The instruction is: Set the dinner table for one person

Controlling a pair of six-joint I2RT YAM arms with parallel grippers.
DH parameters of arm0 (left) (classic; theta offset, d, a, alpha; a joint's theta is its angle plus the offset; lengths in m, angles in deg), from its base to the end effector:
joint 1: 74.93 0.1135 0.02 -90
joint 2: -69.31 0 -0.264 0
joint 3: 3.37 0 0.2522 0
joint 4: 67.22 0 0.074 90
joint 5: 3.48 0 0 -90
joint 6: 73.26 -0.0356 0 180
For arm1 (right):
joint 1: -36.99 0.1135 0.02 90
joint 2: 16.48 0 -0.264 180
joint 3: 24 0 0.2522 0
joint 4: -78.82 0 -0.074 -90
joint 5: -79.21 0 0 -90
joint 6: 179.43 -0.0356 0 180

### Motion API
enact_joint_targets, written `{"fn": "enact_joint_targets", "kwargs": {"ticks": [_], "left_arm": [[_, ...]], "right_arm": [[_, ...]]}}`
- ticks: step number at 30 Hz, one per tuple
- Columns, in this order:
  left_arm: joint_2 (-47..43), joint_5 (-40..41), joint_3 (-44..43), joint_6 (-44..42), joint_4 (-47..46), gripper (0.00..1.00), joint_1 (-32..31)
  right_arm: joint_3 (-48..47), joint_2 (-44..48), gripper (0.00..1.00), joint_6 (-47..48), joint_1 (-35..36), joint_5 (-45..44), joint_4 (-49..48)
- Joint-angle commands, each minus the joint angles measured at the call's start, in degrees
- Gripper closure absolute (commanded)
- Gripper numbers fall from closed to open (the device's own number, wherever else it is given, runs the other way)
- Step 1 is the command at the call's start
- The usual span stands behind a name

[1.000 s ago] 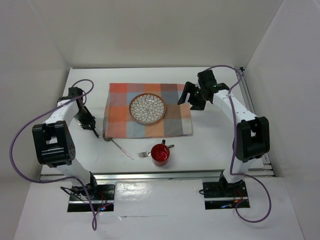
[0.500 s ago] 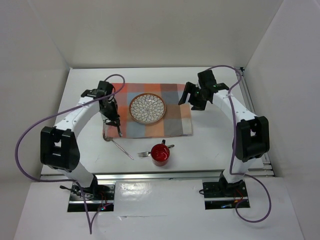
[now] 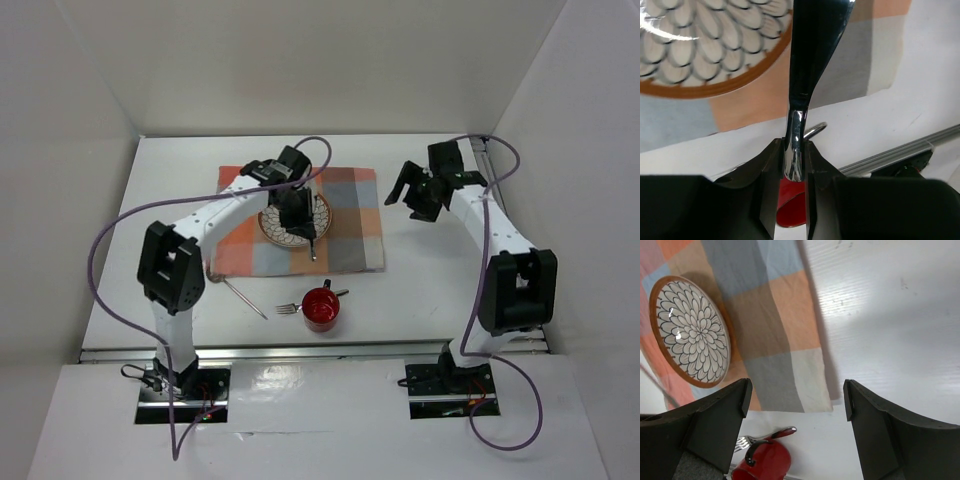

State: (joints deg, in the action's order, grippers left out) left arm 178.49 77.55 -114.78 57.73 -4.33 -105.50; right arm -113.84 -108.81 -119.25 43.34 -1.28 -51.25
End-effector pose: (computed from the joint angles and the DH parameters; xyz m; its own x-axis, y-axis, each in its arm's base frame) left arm 0.3521 -0.2144 0.2775 -0.9392 -0.1977 -0.2807 -0.0635 0.9034 -0.4240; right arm 0.3464 0.0445 0.2799 -0.7874 0.4058 -0.4640 0.2102 0.8843 0.4169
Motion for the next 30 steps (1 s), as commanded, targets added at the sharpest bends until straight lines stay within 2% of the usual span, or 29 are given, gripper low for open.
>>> {"fn": "enact_joint_targets", "kwargs": {"ticks": [1, 12, 24, 25, 27, 30], "left_arm": [[5.1, -3.0, -7.4, 2.5, -1.0, 1.00, -2.4], [20.3, -5.1, -21.9, 3.6, -2.5, 1.00, -5.5], [27.0, -3.7, -24.3, 4.1, -3.1, 1.00, -5.5], [27.5, -3.7, -24.3, 4.1, -3.1, 0.96, -5.5], [27.5, -4.4, -24.3, 3.4, -3.1, 0.79, -5.5], [28.0, -4.9, -24.3, 2.9, -3.7, 0.65, -5.5]], "right_arm": [[2.4, 5.5, 0.14, 0.8, -1.4, -1.1, 0.9], [7.4, 12.5, 0.14, 0.8, -5.5, -2.2, 4.5], [7.4, 13.7, 0.14, 1.9, -6.1, -3.3, 5.6], [7.4, 13.7, 0.13, 1.9, -6.1, -3.3, 5.6], [7.4, 13.7, 0.12, 1.9, -6.1, -3.3, 6.1], [7.4, 14.2, 0.12, 1.9, -6.1, -3.3, 6.1]]}}
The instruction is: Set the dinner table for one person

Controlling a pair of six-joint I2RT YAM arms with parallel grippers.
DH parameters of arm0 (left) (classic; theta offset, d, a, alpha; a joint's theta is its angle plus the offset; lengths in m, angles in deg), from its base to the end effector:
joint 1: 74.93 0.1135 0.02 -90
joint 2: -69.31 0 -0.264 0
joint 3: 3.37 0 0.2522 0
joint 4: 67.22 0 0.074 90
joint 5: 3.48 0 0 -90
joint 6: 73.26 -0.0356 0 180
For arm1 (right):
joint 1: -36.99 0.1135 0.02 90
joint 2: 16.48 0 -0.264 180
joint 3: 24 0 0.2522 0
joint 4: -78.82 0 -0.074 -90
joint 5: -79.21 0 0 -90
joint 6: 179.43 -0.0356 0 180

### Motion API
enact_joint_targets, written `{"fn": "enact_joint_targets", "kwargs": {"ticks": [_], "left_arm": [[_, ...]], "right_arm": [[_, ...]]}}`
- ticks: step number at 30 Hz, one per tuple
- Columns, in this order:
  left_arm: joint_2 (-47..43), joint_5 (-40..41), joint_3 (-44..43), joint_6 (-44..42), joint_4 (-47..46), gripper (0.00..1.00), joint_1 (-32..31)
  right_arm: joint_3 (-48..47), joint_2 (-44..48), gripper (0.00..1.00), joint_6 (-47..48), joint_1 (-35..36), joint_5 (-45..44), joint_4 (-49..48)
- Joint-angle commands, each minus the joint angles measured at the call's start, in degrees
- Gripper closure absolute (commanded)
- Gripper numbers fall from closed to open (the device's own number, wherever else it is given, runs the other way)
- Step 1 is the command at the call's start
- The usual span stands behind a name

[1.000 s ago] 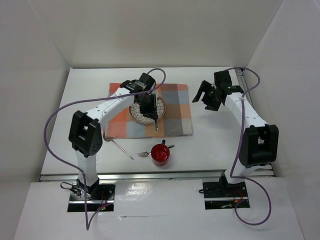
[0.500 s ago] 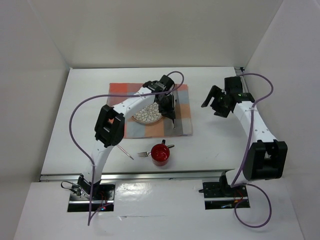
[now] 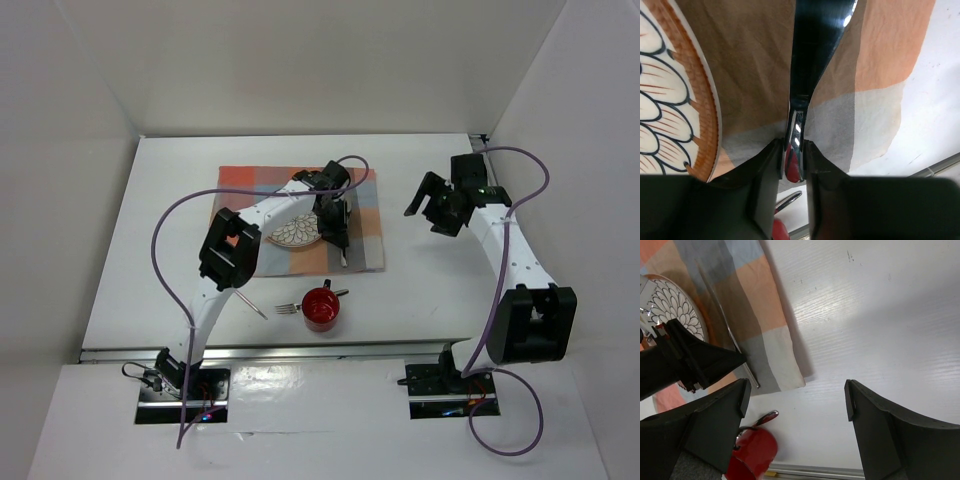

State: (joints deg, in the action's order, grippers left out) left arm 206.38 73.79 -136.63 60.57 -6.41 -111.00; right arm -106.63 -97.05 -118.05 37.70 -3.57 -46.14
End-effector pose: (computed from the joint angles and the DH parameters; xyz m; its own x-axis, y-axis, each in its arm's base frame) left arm 0.4089 -0.3075 0.1783 -0.9774 -0.1237 -0.1713 -0.0364 0.8970 -0.4405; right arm 0.2945 0.0081 0.2957 -0.7429 0.4660 -0.4805 0.3052 0.8747 0.3765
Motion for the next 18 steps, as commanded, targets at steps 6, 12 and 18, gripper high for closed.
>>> {"fn": "enact_joint_targets", "kwargs": {"ticks": [6, 12, 18], "left_arm": [[-1.6, -1.2, -2.4, 0.0, -2.1, 0.45, -0.5], [-4.3, -0.6, -2.4, -0.6, -2.1, 0.43, -0.5], [-9.6, -0.1, -6.3, -2.7, 1.5, 0.45, -1.6]], "right_arm": [[0.2, 3.0, 0.11, 0.7, -0.4, -1.0, 1.0], [0.2, 3.5, 0.11, 0.7, -0.4, 0.2, 1.0], [0.2, 3.0, 0.12, 1.8, -0.4, 5.9, -0.3]]}}
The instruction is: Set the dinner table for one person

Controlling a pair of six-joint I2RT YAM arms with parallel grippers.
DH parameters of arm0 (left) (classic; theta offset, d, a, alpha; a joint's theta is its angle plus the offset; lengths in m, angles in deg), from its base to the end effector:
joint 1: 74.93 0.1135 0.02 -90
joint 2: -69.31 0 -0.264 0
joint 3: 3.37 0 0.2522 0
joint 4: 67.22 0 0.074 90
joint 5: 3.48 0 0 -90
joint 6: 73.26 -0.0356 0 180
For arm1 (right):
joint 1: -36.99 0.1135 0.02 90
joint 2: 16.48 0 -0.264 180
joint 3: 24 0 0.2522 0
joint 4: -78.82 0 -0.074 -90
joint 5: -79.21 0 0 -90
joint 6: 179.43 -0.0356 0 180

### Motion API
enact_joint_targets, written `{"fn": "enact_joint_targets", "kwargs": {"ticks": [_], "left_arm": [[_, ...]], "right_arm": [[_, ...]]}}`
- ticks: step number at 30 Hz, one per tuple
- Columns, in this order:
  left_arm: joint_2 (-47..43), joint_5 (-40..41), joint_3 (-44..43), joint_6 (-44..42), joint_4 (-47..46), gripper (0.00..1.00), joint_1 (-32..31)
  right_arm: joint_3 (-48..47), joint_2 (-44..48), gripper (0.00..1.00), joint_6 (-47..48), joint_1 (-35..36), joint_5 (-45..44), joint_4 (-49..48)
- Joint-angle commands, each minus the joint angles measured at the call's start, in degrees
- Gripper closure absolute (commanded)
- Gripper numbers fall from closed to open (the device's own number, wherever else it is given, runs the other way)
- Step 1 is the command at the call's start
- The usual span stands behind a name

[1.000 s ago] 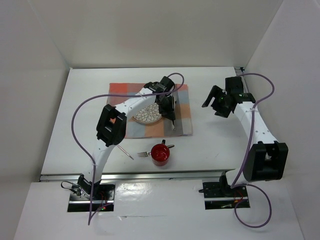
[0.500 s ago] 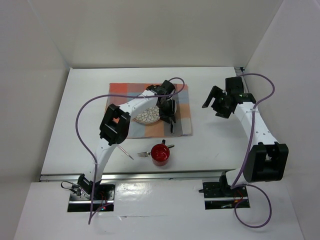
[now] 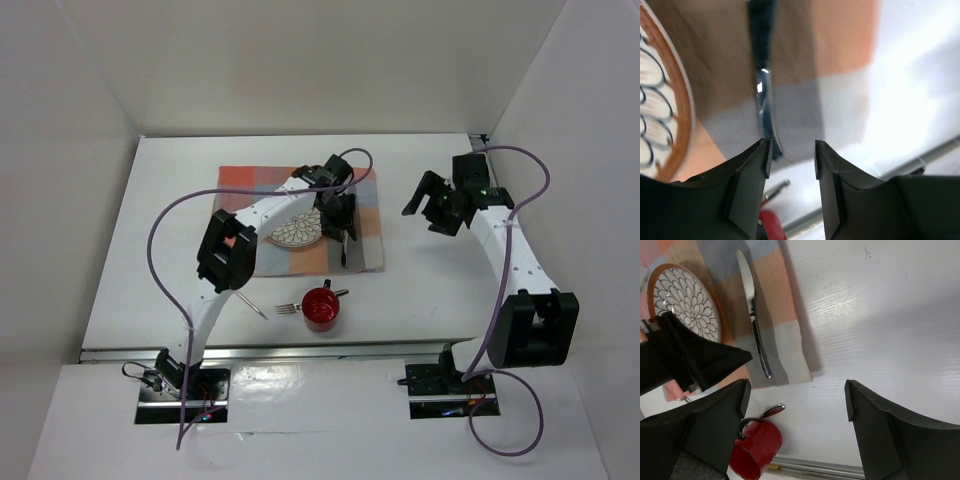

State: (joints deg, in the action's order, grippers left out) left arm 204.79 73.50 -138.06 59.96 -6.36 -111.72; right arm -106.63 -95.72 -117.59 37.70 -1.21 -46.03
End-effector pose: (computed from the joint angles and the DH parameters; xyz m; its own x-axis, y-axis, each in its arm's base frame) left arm 0.4052 -0.3131 0.1995 -0.9718 -0.1064 -0.2103 0.0050 0.8828 -0.4697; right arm 0.2899 0.0095 0.3021 -0.7468 0.4561 -0.4840 0.2691 0.8727 0.4073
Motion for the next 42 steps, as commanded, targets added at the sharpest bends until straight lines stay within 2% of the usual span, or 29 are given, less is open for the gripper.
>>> {"fn": "enact_joint_targets", "kwargs": {"ticks": [1, 4, 7, 11, 15, 20, 28, 37, 38, 42], "left_arm": [[-9.3, 0.2, -5.6, -3.1, 2.7, 0.45, -0.9], [-16.2, 4.9, -7.0, -5.5, 5.3, 0.45, -0.2], [-25.2, 10.0, -1.2, -6.1, 7.7, 0.45, 4.2], [-37.3, 13.4, 13.7, -6.1, 8.2, 0.45, 12.4], [-47.4, 15.1, 24.3, -7.3, 7.7, 0.45, 19.7], [-54.4, 15.1, 32.4, -7.3, 7.1, 0.45, 27.1], [-56.9, 12.6, 36.7, -7.8, 6.6, 0.45, 29.8], [-58.0, 12.6, 39.2, -7.8, 6.1, 0.45, 29.8], [-58.0, 12.6, 39.7, -7.8, 6.1, 0.45, 29.8], [-58.0, 12.0, 39.7, -7.8, 5.6, 0.45, 29.8]], "right_arm": [[0.8, 1.6, 0.12, 1.4, -0.4, 4.1, -1.0], [0.8, 1.0, 0.13, 1.4, 1.7, 6.0, -1.6], [0.8, -0.1, 0.13, 1.4, 6.8, 7.6, -3.8], [0.3, -2.1, 0.13, 4.5, 16.3, 9.0, -5.0], [1.5, -2.8, 0.10, 5.2, 25.6, 5.7, -5.0], [6.3, 0.1, 0.08, 3.1, 34.3, 2.7, -4.5], [13.7, 0.7, 0.10, -5.5, 44.9, 0.1, -7.3], [14.3, -3.9, 0.32, -8.5, 46.7, -1.9, -11.5], [14.8, -3.9, 0.38, -8.5, 46.7, -2.5, -11.5], [14.8, -3.9, 0.55, -9.0, 47.2, -3.6, -11.5]]}}
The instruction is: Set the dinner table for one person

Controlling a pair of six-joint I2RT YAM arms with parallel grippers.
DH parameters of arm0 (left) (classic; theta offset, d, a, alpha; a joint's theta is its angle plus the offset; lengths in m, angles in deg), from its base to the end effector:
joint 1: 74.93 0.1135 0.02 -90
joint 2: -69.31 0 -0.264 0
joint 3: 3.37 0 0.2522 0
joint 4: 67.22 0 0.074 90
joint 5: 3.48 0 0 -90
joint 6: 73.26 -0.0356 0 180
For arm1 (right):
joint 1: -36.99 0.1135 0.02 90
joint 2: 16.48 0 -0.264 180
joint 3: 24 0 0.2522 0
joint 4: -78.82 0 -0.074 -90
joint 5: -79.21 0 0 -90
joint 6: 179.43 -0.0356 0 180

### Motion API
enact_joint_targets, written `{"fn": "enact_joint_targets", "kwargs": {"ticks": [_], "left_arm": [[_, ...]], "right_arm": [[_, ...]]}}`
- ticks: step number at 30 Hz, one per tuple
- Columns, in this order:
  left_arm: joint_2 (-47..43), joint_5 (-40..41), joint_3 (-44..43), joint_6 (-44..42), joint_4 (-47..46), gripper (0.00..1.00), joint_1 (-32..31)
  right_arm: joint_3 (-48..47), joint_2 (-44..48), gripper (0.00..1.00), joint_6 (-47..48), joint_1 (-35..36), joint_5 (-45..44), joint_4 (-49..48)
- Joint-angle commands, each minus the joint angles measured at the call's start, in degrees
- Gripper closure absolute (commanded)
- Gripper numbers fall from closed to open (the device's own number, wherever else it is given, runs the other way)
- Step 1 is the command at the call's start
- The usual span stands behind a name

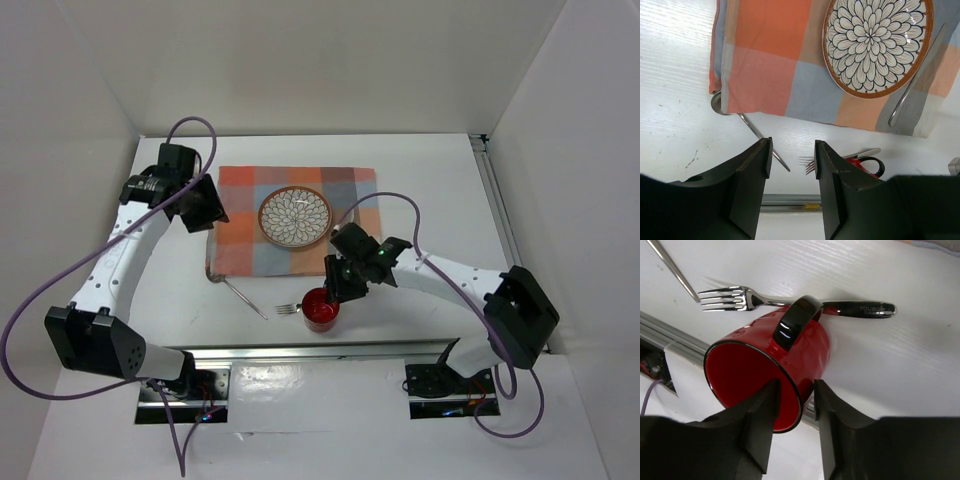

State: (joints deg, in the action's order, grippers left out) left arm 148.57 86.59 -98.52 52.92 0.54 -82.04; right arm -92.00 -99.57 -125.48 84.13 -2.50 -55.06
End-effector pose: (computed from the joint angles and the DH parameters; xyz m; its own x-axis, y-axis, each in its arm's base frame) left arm 0.2789 -0.0347 0.3557 -0.7027 -0.5073 -0.4990 -0.3615 0.8585 -0.3637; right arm 0.1897 0.2119 0.2142 -0.9366 -0.1532 -0.3150 -0.2738 0.8811 0.3856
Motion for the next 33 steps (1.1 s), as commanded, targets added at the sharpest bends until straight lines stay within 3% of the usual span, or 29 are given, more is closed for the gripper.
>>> {"fn": "enact_joint_targets", "kwargs": {"ticks": [1, 5, 13, 14, 15, 17, 20, 22, 26, 27, 28, 30, 33], "left_arm": [[-1.7, -1.0, 0.7, -0.8, -1.4, 0.45, 0.1], [-1.7, -1.0, 0.7, -0.8, -1.4, 0.45, 0.1], [-0.7, -1.6, 0.7, -0.8, -1.9, 0.45, 0.1], [-0.7, -1.6, 0.7, -0.8, -2.4, 0.45, 0.1], [-0.7, -1.6, 0.7, -0.8, -2.4, 0.45, 0.1], [-0.7, -1.6, 0.7, -0.8, -2.4, 0.45, 0.1], [-0.7, -2.1, 0.7, -0.8, -2.4, 0.45, 0.1], [-0.7, -2.1, 0.7, -0.8, -2.4, 0.45, 0.1], [-0.7, -2.1, 0.7, -0.8, -2.4, 0.45, 0.1], [-0.7, -2.1, 0.7, -0.8, -2.4, 0.45, 0.1], [-0.7, -2.1, 0.7, -0.8, -2.4, 0.45, 0.1], [-0.7, -2.1, 0.7, -0.8, -2.4, 0.45, 0.1], [-0.7, -2.1, 0.7, -0.8, -2.4, 0.45, 0.6]], "right_arm": [[0.2, -0.1, 0.57, -1.1, 0.8, -2.3, -1.9], [0.2, -0.7, 0.68, -1.1, 0.8, -3.5, -1.3], [-1.9, -1.7, 0.79, 0.6, 0.8, -5.4, 1.0], [-1.9, -1.7, 0.74, 0.6, 0.8, -5.4, 1.0], [-2.4, -2.3, 0.60, 1.2, 0.8, -5.4, 1.0], [-2.5, -3.7, 0.50, 1.2, 0.8, -5.9, 1.6], [-2.5, -4.3, 0.47, 1.2, 0.8, -5.9, 1.6], [-3.0, -4.3, 0.53, 1.2, 1.4, -6.4, 1.6], [-4.6, -3.7, 0.77, 1.7, 1.4, -7.0, 2.9], [-5.9, -3.1, 0.90, 1.7, 1.4, -7.0, 3.6], [-6.7, -3.1, 0.95, 1.7, 1.4, -7.5, 4.4], [-8.9, -1.6, 1.00, 2.3, 1.4, -9.1, 7.8], [-15.3, -0.8, 1.00, 4.3, 0.9, -13.7, 13.4]]}}
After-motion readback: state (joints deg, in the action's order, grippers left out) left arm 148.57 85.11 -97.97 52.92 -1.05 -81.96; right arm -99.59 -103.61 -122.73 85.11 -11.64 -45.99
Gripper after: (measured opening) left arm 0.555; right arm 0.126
